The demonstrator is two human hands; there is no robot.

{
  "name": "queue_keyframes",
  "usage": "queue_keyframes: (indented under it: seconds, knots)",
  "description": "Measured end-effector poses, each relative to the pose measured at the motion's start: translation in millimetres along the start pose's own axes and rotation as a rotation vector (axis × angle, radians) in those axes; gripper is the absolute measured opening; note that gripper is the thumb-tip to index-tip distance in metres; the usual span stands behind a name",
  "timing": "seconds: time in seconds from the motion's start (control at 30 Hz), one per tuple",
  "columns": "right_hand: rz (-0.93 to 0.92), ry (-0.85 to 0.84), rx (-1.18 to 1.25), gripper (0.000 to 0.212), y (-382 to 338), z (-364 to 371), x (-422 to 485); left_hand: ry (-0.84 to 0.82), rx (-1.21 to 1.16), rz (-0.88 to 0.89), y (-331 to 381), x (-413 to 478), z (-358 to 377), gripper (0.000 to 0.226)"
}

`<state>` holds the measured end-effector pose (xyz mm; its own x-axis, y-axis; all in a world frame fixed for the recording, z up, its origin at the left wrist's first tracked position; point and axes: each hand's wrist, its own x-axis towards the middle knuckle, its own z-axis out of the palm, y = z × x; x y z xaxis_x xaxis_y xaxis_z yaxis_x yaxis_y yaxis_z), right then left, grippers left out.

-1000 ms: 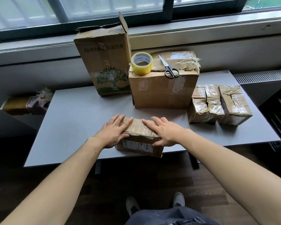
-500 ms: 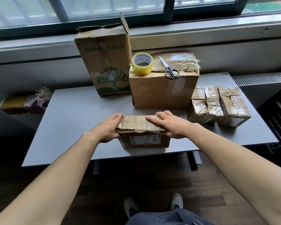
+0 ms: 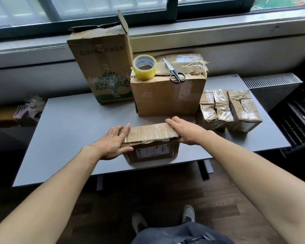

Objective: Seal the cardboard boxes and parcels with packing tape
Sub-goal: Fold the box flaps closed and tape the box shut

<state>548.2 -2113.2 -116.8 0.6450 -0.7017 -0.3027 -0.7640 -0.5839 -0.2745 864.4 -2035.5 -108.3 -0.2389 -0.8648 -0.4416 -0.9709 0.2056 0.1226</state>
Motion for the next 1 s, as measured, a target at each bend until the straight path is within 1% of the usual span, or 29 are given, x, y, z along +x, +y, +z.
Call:
queue_keyframes:
  seconds: [0.23, 0.4, 0.57, 0.63, 0.67, 0.77, 0.83, 0.9, 1.0]
  knots:
    - [0.001, -0.051, 0.025, 0.100, 5.3, -2.2, 1.1, 0.029, 0.049, -0.004, 1.5, 3.1, -3.2, 0.085]
    - [-0.052, -0.035, 0.046, 0.094, 7.8, 4.9, -3.7, 0.059, 0.055, 0.003, 7.2, -2.0, 0.1, 0.078]
    - [-0.043, -0.073, 0.089, 0.091, 11.2, 3.6, 0.2, 0.069, -0.054, 0.006, 6.0, 1.2, -3.3, 0.067]
    - [-0.030, -0.069, 0.062, 0.090, 12.5, 2.5, 1.2, 0.071, -0.130, -0.007, 6.4, 1.3, -6.8, 0.065]
    - [-0.023, -0.051, 0.017, 0.089, 11.6, 1.5, 1.8, 0.069, -0.212, -0.026, 7.7, 0.7, -8.2, 0.064]
    - [-0.027, 0.041, -0.067, 0.082, 1.4, -1.6, 4.5, 0.098, -0.544, -0.102, 13.1, -1.5, -11.8, 0.065]
    - [-0.028, 0.075, -0.022, 0.070, -4.1, -3.1, 7.8, 0.110, -0.666, -0.137, 14.6, -3.0, -12.3, 0.063]
    - [-0.033, 0.065, 0.064, 0.058, -3.5, -1.8, 9.5, 0.147, -0.729, -0.151, 16.9, -6.2, -10.1, 0.059]
    - [-0.096, 0.067, 0.160, 0.053, 4.6, 7.5, 9.9, 0.201, -0.829, -0.155, 18.0, -8.6, -5.9, 0.055]
